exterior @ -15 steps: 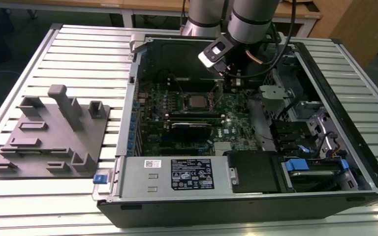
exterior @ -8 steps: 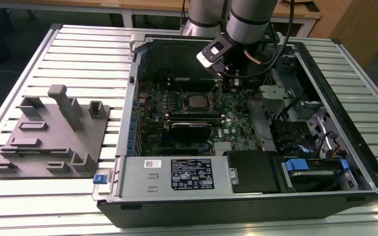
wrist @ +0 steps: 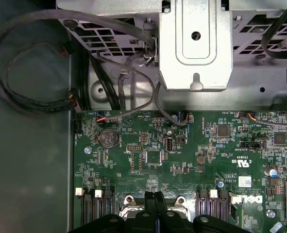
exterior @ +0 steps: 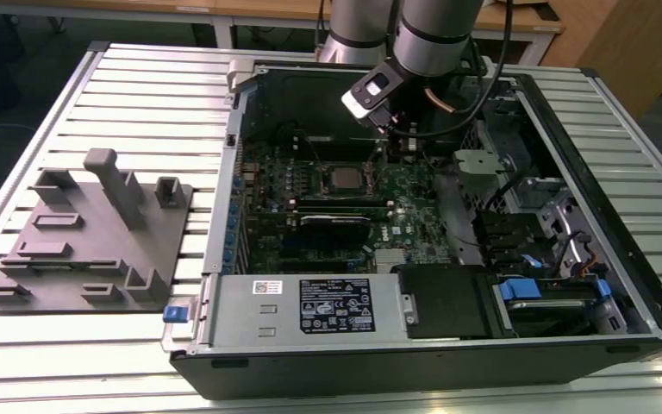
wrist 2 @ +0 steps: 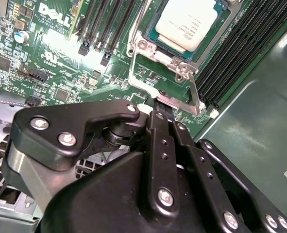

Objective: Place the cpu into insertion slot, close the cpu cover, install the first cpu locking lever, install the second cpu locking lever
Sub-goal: 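Close the cpu cover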

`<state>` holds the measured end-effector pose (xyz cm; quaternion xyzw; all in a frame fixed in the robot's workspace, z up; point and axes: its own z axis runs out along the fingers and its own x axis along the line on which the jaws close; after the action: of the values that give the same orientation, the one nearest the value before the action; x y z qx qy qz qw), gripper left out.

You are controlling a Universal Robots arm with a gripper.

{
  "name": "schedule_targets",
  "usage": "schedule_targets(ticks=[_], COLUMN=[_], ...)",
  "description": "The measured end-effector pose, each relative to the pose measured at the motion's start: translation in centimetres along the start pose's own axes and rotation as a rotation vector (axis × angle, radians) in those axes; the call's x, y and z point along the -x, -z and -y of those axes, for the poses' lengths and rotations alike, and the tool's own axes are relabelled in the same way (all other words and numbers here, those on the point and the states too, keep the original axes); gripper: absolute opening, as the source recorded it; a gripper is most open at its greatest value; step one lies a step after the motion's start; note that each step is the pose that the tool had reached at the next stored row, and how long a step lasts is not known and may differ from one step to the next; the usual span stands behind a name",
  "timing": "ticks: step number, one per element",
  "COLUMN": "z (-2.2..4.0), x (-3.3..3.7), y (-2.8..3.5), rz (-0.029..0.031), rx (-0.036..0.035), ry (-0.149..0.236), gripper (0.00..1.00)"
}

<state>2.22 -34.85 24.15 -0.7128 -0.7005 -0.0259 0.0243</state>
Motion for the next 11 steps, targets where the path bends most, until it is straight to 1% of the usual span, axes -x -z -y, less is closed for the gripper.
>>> schedule_targets(ticks=[5, 6, 7, 11], z=[0.11, 0.27, 0.57, 0.61], x=[0.0, 0.01, 0.03, 0.04], y=[0.0, -0.02, -0.33, -0.39], rz=[-0.0001, -0.0001, -0.0002, -0.0001], rx=[0.0, 0.0, -0.0002, -0.0003], ry=[0.0, 0.0, 0.0, 0.0], gripper=[0.11, 0.11, 0.11, 0.11])
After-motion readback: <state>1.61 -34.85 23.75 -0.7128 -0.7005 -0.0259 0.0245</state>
